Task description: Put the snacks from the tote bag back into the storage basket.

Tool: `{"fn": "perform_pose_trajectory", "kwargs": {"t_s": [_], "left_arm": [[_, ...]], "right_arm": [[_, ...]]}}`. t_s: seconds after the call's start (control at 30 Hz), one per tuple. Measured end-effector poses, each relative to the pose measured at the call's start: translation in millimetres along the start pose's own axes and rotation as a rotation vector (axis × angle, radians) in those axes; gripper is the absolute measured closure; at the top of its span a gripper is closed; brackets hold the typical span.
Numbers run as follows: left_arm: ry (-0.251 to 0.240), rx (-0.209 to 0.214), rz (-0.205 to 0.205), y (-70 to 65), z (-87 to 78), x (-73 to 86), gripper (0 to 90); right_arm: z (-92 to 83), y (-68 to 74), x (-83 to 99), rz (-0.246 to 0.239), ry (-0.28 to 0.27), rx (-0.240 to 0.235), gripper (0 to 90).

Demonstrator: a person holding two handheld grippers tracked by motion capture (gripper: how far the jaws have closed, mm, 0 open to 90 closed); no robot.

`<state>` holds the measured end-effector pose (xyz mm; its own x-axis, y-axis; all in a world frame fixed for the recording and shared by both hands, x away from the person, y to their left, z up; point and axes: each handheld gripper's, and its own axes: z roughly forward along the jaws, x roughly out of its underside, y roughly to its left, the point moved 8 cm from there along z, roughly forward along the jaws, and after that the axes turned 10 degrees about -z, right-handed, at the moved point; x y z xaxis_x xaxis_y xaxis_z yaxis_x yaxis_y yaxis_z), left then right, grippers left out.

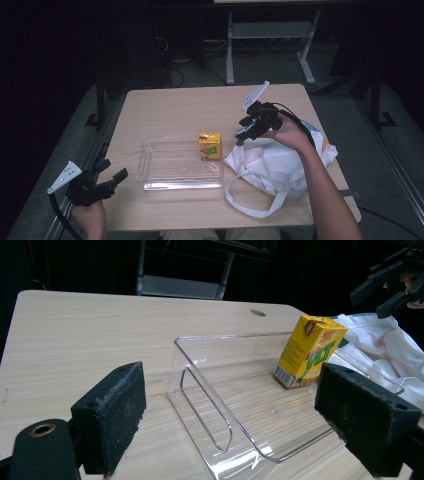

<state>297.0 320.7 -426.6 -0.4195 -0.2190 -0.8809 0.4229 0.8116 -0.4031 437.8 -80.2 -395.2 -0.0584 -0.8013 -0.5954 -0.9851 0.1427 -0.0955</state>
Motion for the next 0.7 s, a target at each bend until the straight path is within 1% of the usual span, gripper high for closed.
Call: {"fn": "perform_pose_trajectory", "kwargs": {"t_s": [0.1, 0.17, 0.2, 0.33, 0.4, 0.43, 0.57, 0.6, 0.63, 0.67, 0.7], "left_arm": [[0.001, 0.0, -0.003, 0.1, 0.2, 0.2, 12.4], [0.002, 0.001, 0.0, 0.1, 0.5, 0.3, 12.4], [0.002, 0.001, 0.001, 0.0, 0.5, 0.3, 12.4], [0.001, 0.001, 0.0, -0.1, 0.7, 0.2, 12.4], [0.001, 0.001, 0.0, -0.3, 0.8, 0.3, 12.4], [0.002, 0.001, 0.0, -0.3, 0.9, 0.3, 12.5], [0.001, 0.0, 0.0, -0.6, 0.8, 0.2, 12.4], [0.001, 0.0, 0.0, -0.5, 0.8, 0.2, 12.5], [0.001, 0.0, 0.0, -0.4, 0.8, 0.2, 12.4], [0.001, 0.001, 0.0, -0.4, 0.9, 0.3, 12.4], [0.002, 0.001, 0.0, -0.6, 1.0, 0.3, 12.4]], "right_arm": [[-1.6, 0.9, 1.0, 0.005, 0.0, -0.002, 39.3], [-3.1, 1.4, 1.3, 0.002, -0.014, 0.006, 39.5], [-3.8, 2.0, 3.4, 0.013, -0.008, 0.004, 39.5], [-4.5, 1.7, 9.6, 0.013, -0.019, 0.01, 39.5], [-5.6, 2.9, 12.7, 0.026, -0.018, 0.009, 39.4], [-5.7, 2.7, 13.9, 0.021, -0.02, 0.01, 39.3], [-8.5, 2.9, 17.9, 0.037, -0.017, 0.009, 38.8], [-9.9, 2.9, 18.4, 0.033, -0.027, 0.02, 39.0], [-10.4, 2.8, 18.9, 0.026, -0.035, 0.02, 39.0], [-11.2, 3.0, 20.7, 0.035, -0.035, 0.021, 39.0], [-11.1, 2.8, 21.9, 0.031, -0.037, 0.022, 39.0]]}}
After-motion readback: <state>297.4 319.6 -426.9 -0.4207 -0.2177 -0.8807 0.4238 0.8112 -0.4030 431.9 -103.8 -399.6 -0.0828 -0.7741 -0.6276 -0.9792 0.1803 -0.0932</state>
